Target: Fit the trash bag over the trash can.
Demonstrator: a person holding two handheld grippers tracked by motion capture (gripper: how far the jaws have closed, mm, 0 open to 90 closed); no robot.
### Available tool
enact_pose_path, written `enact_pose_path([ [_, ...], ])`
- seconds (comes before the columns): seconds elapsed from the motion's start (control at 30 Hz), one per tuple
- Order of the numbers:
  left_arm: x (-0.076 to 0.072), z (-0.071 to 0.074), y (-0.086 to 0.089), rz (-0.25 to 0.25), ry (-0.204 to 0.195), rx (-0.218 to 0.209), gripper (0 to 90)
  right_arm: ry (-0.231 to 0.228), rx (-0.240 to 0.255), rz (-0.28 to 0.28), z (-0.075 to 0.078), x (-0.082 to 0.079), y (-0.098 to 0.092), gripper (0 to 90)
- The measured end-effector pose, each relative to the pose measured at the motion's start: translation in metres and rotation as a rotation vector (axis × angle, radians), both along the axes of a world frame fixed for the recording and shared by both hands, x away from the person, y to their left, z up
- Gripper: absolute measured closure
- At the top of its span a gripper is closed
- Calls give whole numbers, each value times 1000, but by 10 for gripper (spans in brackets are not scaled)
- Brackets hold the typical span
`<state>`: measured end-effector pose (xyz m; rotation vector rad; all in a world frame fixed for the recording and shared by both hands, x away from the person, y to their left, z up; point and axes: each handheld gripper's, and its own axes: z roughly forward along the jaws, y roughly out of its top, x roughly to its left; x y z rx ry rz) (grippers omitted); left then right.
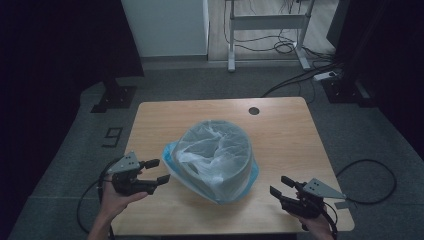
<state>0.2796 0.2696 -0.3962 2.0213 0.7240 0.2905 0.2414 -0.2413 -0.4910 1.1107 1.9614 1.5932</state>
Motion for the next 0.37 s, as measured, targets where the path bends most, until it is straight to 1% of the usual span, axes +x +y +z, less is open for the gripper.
enact_pose_path([
  [0.13,0,-4,6,13,10,-3,310,1,1,-2,0,1,0,366],
  [0.23,0,-4,8,15,11,2,310,-1,4,-5,0,1,-1,364],
  [0.37,0,-3,11,27,12,-5,310,2,17,-8,0,2,-3,363],
])
